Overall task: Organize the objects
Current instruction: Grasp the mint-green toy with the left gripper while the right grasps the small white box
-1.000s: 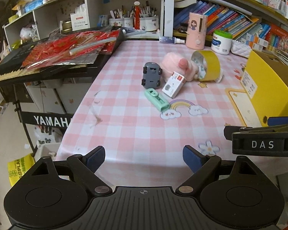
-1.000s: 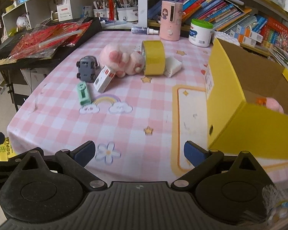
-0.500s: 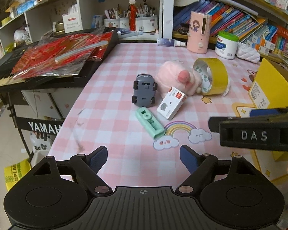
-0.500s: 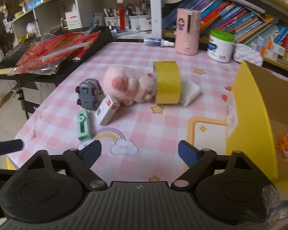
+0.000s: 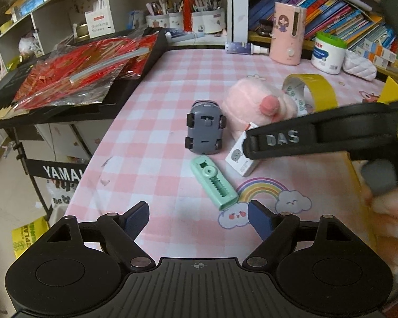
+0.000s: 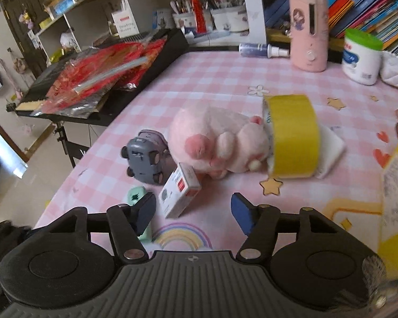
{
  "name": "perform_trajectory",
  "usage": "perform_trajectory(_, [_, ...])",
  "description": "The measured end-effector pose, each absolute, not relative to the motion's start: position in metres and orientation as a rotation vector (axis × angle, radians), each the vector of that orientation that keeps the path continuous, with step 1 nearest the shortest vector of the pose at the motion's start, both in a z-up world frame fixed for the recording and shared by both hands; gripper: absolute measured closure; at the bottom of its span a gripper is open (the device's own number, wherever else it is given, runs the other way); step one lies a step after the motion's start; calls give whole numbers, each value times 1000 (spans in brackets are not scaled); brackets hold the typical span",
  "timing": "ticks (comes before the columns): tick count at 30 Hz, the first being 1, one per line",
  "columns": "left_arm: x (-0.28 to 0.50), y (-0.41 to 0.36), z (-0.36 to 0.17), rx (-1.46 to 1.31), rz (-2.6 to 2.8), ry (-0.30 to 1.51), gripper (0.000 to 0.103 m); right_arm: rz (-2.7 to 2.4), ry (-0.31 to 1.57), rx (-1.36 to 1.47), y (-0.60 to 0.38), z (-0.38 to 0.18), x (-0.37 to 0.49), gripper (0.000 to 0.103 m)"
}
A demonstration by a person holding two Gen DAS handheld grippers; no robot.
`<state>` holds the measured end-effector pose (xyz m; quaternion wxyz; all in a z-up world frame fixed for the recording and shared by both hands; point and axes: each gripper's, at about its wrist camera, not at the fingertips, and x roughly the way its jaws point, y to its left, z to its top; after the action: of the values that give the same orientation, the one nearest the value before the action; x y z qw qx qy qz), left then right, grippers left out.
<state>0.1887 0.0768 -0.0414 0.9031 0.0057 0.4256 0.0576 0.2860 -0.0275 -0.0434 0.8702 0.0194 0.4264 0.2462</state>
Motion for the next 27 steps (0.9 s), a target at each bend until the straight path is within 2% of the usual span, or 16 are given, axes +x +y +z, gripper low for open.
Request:
perform_trajectory(4, [197,77,-43,13,124,884,21,555,930,70,-19,-52,303,53])
perform_trajectory(7, [204,77,-45,7,124,893,28,590,945,85,-18,-55,310,76])
perform_trajectory(9, [209,76,-47,-1,122,897,30,624,940,88,-20,-52,310,85])
perform_trajectory(10, [212,76,-48,-3,118,898,36,639,929,87,-22,-48,308,88])
perform_trajectory(24, [247,75,-65,-43,130,952,71,545,840,2,-61,-22,292,89])
perform_trajectory(25, [248,74,-65,-44,126,950,78,537,841,1,-63,-22,292,89])
perform_trajectory(27, [248,75,-64,-52,119,952,80,523,850,1,-66,-24,292,89])
